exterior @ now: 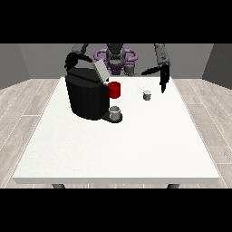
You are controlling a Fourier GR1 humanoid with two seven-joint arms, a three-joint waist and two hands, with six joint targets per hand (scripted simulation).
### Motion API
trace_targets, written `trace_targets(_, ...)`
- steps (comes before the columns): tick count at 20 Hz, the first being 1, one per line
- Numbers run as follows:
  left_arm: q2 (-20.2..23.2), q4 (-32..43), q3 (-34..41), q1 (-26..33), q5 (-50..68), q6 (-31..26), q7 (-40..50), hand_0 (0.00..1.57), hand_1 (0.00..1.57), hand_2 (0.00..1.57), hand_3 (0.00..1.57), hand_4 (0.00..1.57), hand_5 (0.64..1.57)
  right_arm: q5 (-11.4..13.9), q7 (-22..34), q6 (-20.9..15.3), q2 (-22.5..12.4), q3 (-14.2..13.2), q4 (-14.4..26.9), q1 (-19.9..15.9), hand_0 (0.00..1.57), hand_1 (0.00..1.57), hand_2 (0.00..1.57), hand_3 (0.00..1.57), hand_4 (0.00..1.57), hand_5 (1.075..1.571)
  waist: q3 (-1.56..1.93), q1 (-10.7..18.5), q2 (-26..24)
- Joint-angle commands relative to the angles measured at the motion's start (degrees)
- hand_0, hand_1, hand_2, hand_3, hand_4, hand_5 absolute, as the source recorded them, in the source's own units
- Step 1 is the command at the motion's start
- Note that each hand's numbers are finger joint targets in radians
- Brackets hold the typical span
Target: Insert the coffee pod into the coffee machine and close the lid
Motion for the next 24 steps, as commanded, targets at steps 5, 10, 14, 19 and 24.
trace_targets(5,0.40,8.85,-1.40,-6.20,-5.26,1.57,0.13,0.00,0.00,0.00,0.00,0.00,1.571,-0.83,-1.36,-0.69,-1.33,-3.41,6.03,-4.93,0.00,0.00,0.00,0.00,0.36,1.571,0.02,1.11,2.73)
trace_targets(10,-0.57,12.31,-4.23,-8.38,-9.43,1.65,-0.84,0.00,0.00,0.37,0.00,0.00,1.571,-0.42,4.13,-1.59,-2.44,-4.02,8.76,-8.61,0.00,0.00,0.00,0.00,0.37,1.571,0.01,2.01,1.44)
trace_targets(14,0.80,16.44,-3.63,-8.20,-11.90,3.33,-3.84,0.45,0.45,0.61,0.30,0.00,1.571,1.80,0.25,-2.35,-1.60,-2.51,10.80,-6.53,0.00,0.00,0.00,0.00,0.42,1.571,0.00,1.83,2.25)
trace_targets(19,1.03,19.50,-4.85,-8.27,-14.98,3.88,-1.59,0.62,0.62,0.74,0.48,0.00,1.571,1.43,0.13,-0.41,-3.24,-2.73,10.85,-3.73,0.00,0.00,0.00,0.00,0.41,1.571,0.01,0.49,-0.36)
trace_targets(24,2.86,23.11,-6.26,-12.41,-19.94,6.49,-3.43,0.57,0.57,0.70,0.41,0.00,1.571,2.56,3.56,-4.32,-0.21,-1.43,10.58,-9.32,0.00,0.00,0.00,0.00,0.39,1.571,-0.01,-0.36,2.83)
